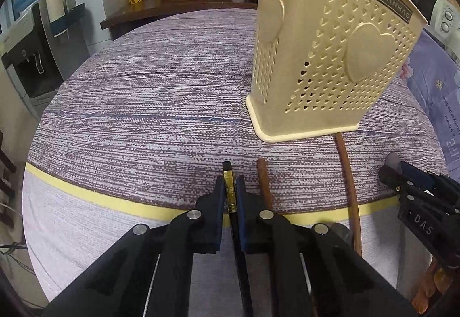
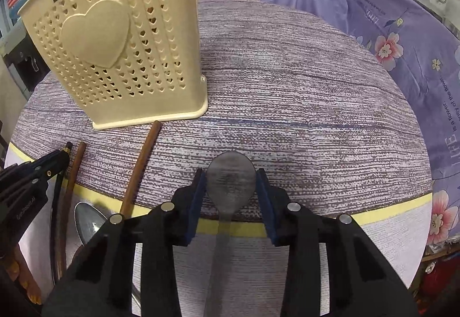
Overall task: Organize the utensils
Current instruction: 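Grasp the clear plastic spoon with the right tool while the left grasps the yellow-tipped black chopstick, then lift the spoon and chopstick, lower both into the beige holder and open both tools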
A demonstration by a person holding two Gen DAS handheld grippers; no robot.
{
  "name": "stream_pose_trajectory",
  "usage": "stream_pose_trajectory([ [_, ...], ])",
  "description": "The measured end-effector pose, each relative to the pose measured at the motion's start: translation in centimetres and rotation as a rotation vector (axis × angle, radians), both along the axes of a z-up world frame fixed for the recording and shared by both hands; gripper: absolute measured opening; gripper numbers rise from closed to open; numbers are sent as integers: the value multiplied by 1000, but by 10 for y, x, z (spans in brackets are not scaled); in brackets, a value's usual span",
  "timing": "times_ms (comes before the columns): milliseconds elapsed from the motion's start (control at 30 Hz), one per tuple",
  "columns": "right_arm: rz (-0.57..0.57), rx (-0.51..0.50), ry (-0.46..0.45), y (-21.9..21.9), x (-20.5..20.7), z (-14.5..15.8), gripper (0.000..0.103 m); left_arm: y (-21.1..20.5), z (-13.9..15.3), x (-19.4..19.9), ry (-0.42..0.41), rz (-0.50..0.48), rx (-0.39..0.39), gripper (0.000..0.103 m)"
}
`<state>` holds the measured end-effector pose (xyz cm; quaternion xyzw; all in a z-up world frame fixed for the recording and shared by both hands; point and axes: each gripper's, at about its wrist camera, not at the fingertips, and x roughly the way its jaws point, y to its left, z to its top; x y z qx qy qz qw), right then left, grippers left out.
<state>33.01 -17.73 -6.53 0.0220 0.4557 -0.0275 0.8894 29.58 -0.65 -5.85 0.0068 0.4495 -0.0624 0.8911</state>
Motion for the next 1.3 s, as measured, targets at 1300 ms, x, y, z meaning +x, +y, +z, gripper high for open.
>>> stream_pose_trajectory([
  [1300, 99, 136, -317, -35, -62, 131, 36, 53, 156, -59, -434, 31, -166, 8],
])
